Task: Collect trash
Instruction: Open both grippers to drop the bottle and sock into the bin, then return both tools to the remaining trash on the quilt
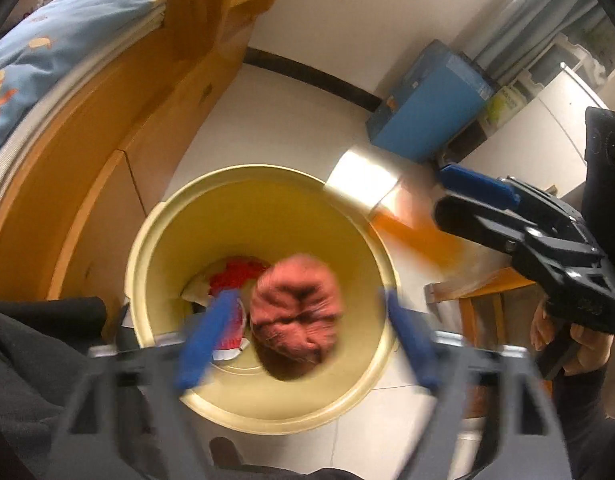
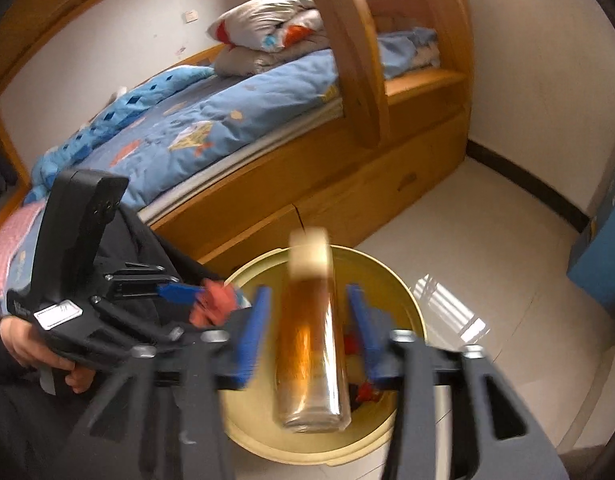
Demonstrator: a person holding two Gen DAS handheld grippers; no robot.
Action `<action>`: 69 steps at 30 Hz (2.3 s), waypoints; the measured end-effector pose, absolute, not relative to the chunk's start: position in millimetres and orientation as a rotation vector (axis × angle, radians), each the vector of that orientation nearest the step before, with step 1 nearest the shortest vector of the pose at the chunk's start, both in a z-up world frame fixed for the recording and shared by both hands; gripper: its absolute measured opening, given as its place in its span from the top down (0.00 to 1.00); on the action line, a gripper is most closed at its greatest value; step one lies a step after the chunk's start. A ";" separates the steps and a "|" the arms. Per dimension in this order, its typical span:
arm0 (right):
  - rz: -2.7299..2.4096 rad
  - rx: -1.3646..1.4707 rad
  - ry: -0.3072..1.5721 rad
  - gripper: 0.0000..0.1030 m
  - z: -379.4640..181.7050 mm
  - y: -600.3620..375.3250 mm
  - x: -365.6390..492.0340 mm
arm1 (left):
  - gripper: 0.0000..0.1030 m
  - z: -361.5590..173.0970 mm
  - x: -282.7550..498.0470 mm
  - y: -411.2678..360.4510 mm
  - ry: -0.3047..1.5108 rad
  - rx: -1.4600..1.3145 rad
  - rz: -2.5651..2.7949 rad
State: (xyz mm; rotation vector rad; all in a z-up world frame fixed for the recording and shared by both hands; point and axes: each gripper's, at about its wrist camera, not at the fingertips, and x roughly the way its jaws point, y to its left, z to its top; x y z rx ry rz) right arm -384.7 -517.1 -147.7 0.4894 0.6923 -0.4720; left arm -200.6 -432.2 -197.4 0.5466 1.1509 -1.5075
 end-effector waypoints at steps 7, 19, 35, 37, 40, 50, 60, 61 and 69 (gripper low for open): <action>-0.468 0.563 0.614 0.32 -137.1 -528.9 -397.2 | 0.07 -178.4 -190.5 -420.2 1.043 0.534 -1.442; -0.416 0.514 0.652 0.22 -135.0 -513.9 -365.1 | 0.05 -158.6 -174.0 -403.1 0.978 0.465 -1.433; -0.271 0.418 0.576 0.13 -85.7 -475.5 -273.3 | 0.04 -92.5 -104.2 -334.0 0.728 0.318 -1.256; -0.225 0.426 0.562 0.13 -80.8 -469.4 -254.7 | 0.04 -85.8 -86.0 -316.9 0.711 0.290 -1.202; -0.136 0.407 0.527 0.13 -73.7 -455.4 -223.2 | 0.04 -77.9 -60.6 -289.4 0.683 0.256 -1.128; 0.136 0.293 0.429 0.10 -51.0 -387.7 -106.5 | 0.04 -61.4 20.0 -192.9 0.626 0.198 -0.855; 0.433 0.249 0.497 0.08 -47.9 -321.6 20.0 | 0.04 -57.6 109.5 -89.1 0.634 0.131 -0.608; 0.454 0.237 0.507 0.08 -48.1 -314.0 33.1 | 0.04 -57.0 121.4 -76.3 0.636 0.113 -0.578; 0.632 0.200 0.569 0.08 -48.5 -263.9 118.3 | 0.04 -59.1 190.7 -15.1 0.674 -0.025 -0.469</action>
